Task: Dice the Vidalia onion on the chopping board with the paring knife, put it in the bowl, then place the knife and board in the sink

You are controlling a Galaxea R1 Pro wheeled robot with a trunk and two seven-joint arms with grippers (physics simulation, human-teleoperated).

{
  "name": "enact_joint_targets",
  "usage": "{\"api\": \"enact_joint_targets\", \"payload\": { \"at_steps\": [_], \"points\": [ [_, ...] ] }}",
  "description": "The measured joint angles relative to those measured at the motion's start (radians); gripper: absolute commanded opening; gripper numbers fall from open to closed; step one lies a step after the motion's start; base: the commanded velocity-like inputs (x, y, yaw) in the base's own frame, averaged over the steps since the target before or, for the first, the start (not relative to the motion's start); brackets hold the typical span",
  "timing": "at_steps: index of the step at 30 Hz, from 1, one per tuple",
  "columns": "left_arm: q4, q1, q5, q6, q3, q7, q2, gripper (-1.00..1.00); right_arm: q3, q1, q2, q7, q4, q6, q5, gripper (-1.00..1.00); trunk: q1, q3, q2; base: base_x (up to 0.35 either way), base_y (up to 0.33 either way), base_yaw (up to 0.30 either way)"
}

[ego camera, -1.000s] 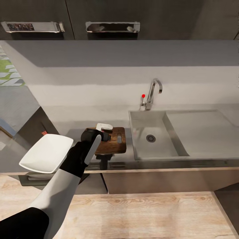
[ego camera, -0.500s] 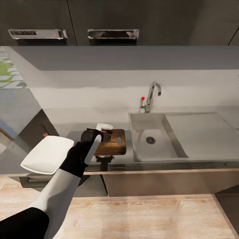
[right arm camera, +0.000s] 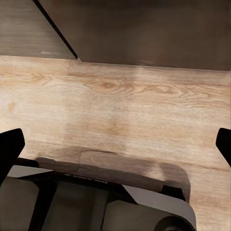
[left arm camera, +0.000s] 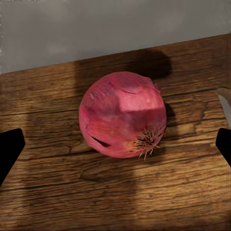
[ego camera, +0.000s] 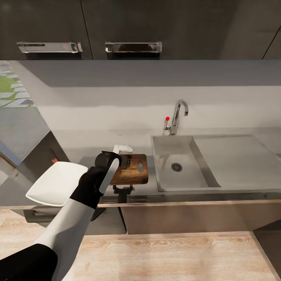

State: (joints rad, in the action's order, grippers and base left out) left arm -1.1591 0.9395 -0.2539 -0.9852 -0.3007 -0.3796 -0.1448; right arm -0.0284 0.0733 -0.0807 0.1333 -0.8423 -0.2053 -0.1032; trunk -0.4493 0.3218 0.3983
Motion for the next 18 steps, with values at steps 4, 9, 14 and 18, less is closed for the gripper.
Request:
{"api": "enact_joint_targets", "payload": {
  "at_steps": [4,9,14,18],
  "points": [
    [0.000,0.000,0.000,0.000,0.000,0.000,0.000,1.00,0.000,0.000,0.000,0.000,0.000,0.000,0.000,1.00,0.000,-0.006,0.000,0.000,0.000,0.000],
    [0.000,0.000,0.000,0.000,0.000,0.000,0.000,1.00,0.000,0.000,0.000,0.001,0.000,0.000,0.000,1.00,0.000,-0.010,0.000,0.000,0.000,0.000],
    [0.000,0.000,0.000,0.000,0.000,0.000,0.000,1.00,-0.001,0.000,0.001,0.003,0.000,0.000,-0.001,1.00,0.000,-0.011,0.000,0.000,0.000,0.000],
    [0.000,0.000,0.000,0.000,0.000,0.000,0.000,1.00,-0.001,0.000,0.001,0.003,0.000,0.000,-0.002,1.00,0.000,-0.011,0.000,-0.017,0.000,0.000]
  ]
}}
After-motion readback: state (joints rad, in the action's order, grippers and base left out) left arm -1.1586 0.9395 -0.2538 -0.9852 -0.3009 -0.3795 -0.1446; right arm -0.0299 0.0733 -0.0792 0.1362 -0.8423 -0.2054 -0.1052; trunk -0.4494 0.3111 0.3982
